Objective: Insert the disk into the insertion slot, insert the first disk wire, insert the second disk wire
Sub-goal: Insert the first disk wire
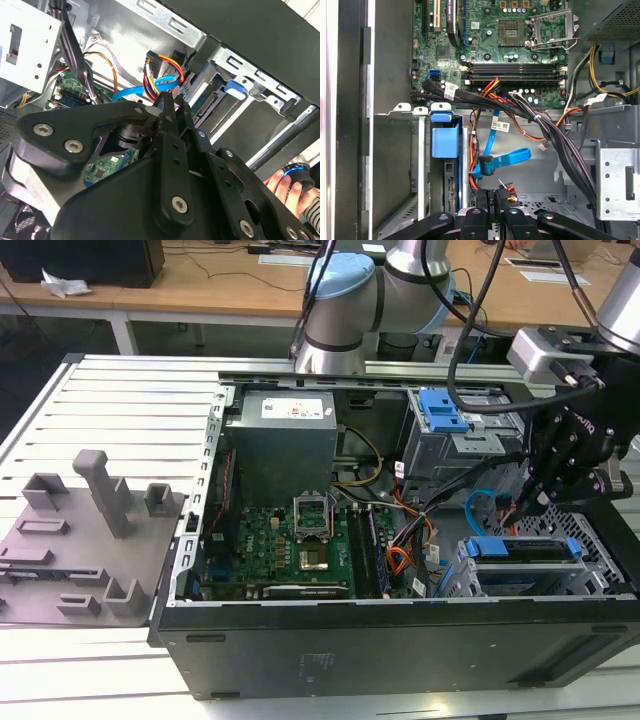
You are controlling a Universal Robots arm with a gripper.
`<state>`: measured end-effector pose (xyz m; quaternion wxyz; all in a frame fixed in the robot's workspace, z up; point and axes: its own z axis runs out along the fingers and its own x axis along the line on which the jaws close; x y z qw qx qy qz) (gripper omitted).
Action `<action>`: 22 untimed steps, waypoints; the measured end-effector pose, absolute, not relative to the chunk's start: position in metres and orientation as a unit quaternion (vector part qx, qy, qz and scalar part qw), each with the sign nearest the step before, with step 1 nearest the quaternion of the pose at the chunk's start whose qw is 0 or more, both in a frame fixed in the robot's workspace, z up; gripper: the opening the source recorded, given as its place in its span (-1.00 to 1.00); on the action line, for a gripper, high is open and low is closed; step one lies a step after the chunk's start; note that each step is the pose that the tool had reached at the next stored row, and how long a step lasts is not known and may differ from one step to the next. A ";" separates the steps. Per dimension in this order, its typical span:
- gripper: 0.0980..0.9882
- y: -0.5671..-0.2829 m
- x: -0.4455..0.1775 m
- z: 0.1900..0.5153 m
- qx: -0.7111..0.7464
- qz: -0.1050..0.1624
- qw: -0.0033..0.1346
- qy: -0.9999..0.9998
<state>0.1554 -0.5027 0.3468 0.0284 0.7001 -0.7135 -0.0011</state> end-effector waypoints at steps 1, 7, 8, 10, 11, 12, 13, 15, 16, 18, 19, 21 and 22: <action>-0.80 -0.504 0.155 0.347 0.700 -0.001 0.028 -0.713; -0.80 -0.513 0.155 0.347 0.700 -0.001 0.028 -0.713; -0.80 -0.516 0.155 0.347 0.700 -0.001 0.028 -0.713; -0.80 -0.522 0.155 0.347 0.700 -0.001 0.028 -0.713; -0.80 -0.526 0.155 0.347 0.700 -0.001 0.028 -0.713; -0.80 -0.527 0.155 0.347 0.700 -0.001 0.028 -0.713; -0.80 -0.528 0.155 0.347 0.700 -0.001 0.028 -0.713; -0.80 -0.533 0.155 0.347 0.700 -0.001 0.028 -0.713; -0.80 -0.534 0.155 0.347 0.700 -0.001 0.028 -0.713; -0.80 -0.534 0.155 0.347 0.700 -0.001 0.028 -0.713; -0.80 -0.535 0.155 0.346 0.700 -0.001 0.028 -0.713; -0.80 -0.535 0.156 0.346 0.700 -0.001 0.028 -0.713; -0.80 -0.535 0.157 0.345 0.700 -0.001 0.028 -0.713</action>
